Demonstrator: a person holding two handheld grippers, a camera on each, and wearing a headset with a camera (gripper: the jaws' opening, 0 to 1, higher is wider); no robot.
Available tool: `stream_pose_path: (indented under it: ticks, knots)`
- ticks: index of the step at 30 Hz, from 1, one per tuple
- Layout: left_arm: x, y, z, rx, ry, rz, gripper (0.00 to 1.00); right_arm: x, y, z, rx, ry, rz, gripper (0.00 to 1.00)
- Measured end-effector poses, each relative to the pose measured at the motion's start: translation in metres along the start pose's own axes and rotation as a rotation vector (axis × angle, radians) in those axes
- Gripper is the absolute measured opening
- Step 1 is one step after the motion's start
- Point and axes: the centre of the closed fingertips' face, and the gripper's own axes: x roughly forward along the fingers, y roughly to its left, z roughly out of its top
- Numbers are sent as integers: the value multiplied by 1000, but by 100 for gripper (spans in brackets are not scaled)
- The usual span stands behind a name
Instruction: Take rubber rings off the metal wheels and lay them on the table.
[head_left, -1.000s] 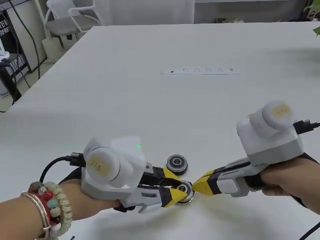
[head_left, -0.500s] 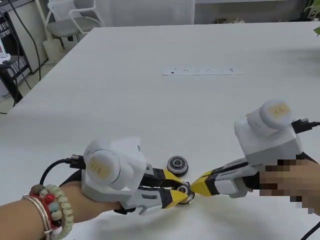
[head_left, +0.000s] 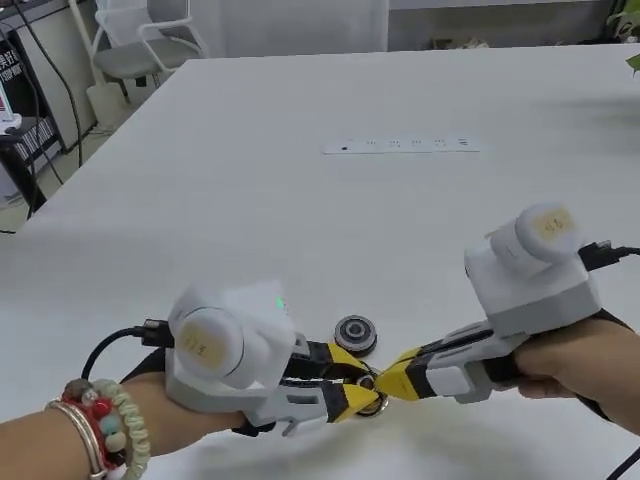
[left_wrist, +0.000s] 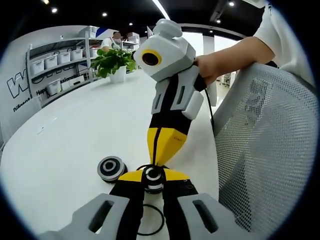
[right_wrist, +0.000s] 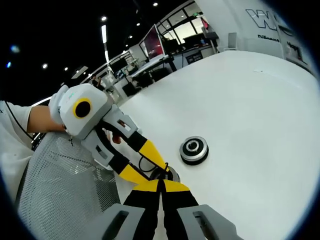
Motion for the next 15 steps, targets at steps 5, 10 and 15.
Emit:
stream_pose_path:
  ticks: [5,10,15]
  knots:
    - [1,0,0,-3,2,0,9,0,-2,-2,14,2,-13,0]
    - [1,0,1,-1,20,-3,9,-1,-4,-3,23,7,-35,0]
    - [1,-1,1,27,46,-4,9,-1,-5,-4,32,7,-41,0]
